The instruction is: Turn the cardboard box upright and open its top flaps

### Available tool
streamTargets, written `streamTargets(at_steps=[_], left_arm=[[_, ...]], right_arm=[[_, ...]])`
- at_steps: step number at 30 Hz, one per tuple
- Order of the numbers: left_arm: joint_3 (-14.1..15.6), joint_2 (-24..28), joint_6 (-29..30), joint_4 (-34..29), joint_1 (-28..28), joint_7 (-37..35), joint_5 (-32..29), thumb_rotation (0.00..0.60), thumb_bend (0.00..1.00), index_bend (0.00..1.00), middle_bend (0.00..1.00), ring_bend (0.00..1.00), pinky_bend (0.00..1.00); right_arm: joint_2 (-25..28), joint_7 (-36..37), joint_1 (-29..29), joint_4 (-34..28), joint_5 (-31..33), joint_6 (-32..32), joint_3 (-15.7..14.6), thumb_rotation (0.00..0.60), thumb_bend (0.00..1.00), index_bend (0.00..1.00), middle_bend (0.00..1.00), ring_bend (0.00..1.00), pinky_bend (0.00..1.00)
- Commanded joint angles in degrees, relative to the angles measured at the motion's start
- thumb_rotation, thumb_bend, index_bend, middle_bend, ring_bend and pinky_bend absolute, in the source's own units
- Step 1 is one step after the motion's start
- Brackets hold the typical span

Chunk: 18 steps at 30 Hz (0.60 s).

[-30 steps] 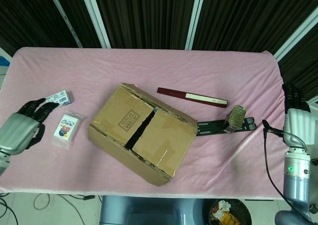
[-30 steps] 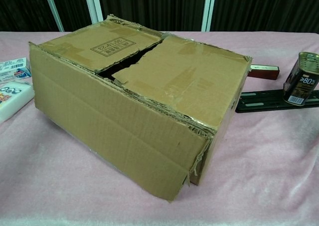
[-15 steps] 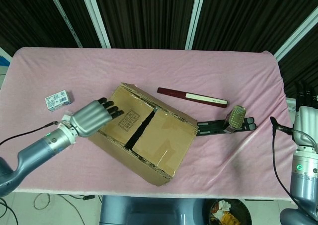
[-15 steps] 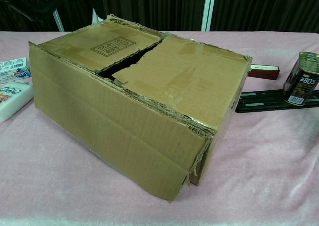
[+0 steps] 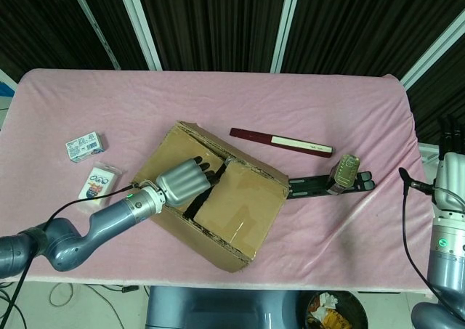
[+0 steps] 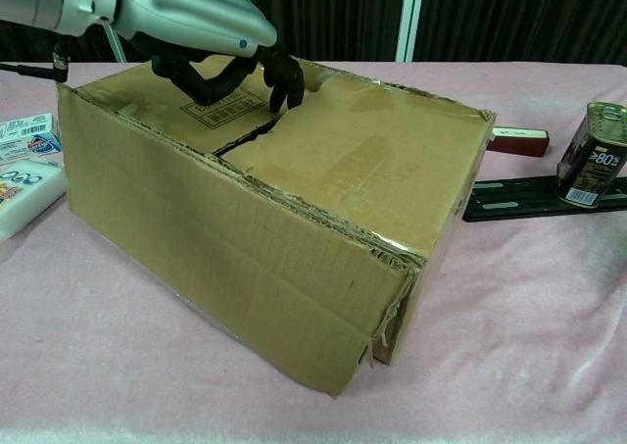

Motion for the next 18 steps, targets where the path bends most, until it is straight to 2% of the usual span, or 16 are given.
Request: streamTargets(at_steps=[1, 14, 18], left_arm=[[1.8, -1.64, 0.73, 0.25, -2.83, 2.13, -3.15, 0.6, 1.0, 0.21, 0.3, 0.22, 0.27], [7.11, -3.93, 4.93, -0.94, -7.42, 6.57, -7.16, 0.6, 1.0, 0.21, 0.32, 0.22, 0.27], [8.24, -2.79, 6.06, -1.56, -8.28, 7.4, -7.98, 0.6, 1.0, 0.26, 0.49, 0.22, 0.27]], right_arm=[[0.03, 0.12, 0.07, 0.06, 0.11, 0.09, -0.09, 0.6, 0.24, 0.0, 0.0, 0.0, 0.23], [0.05, 0.4, 0.5, -0.46, -0.42, 0.49, -1.05, 0.6, 0.25, 0.0, 0.0, 0.0, 0.23], [0.17, 0.75, 0.55, -0.7, -0.38, 0.59, -1.13, 0.6, 0.25, 0.0, 0.0, 0.0, 0.23]])
